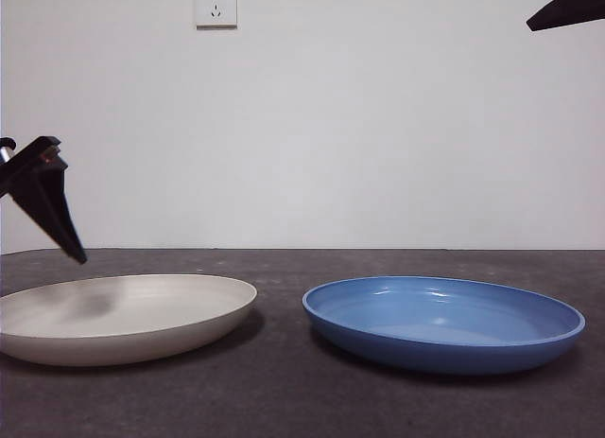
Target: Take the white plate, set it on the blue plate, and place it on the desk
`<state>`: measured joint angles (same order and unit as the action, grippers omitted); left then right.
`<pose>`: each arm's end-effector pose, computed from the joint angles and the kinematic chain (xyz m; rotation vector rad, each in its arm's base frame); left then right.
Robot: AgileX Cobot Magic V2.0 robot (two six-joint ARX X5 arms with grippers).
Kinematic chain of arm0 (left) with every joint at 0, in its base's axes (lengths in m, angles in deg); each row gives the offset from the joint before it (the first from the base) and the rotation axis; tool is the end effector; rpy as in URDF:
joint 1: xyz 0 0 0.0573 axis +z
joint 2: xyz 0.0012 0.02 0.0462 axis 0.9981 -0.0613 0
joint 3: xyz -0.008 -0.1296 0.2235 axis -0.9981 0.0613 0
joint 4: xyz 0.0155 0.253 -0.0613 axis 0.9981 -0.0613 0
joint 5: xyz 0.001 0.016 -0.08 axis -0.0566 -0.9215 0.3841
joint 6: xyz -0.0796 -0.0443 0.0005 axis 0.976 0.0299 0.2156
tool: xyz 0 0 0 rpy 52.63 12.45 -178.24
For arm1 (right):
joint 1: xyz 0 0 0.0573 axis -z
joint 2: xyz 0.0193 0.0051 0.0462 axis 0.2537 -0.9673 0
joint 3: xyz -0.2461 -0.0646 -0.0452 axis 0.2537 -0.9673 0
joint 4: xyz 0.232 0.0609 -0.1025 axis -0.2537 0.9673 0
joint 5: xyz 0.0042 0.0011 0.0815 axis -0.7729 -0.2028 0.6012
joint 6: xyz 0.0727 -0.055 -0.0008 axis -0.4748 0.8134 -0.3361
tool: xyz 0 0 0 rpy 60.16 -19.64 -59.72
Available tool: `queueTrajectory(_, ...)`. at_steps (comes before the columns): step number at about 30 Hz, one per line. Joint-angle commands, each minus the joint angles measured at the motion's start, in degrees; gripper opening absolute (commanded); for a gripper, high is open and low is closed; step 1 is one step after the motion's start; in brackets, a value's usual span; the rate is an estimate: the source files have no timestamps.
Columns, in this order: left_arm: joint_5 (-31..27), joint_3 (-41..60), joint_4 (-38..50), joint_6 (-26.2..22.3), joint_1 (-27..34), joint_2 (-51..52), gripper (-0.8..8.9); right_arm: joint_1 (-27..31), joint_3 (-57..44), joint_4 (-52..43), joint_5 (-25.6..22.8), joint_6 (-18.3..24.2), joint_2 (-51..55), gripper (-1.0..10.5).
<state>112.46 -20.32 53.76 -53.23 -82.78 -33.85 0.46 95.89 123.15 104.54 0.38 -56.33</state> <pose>0.3110 -0.0262 0.1171 -0.5425 1.2372 -0.4100 0.1838 0.0984 0.2985 0.2697 0.6145 0.8683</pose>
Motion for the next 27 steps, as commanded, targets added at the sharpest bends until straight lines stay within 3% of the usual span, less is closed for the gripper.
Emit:
queueTrajectory(1,-0.70,-0.87,0.11,-0.70,0.00,-1.31,3.24,-0.31,0.98,-0.11,0.24,-0.61,-0.39,6.2)
queueTrajectory(9,-0.70,-0.87,0.17,-0.61,0.00,-4.59,2.25,-0.31,0.98,0.28,0.26,-0.59,-0.39,6.2)
queueTrajectory(15,-0.98,-1.01,0.55,-0.61,0.07,-5.66,0.23,-0.31,0.98,1.38,0.24,-0.57,-0.39,6.2)
queueTrajectory(27,-1.73,-5.05,-1.73,0.33,-0.20,-2.71,0.15,-0.13,2.21,3.37,-0.98,-2.10,0.96,6.2)
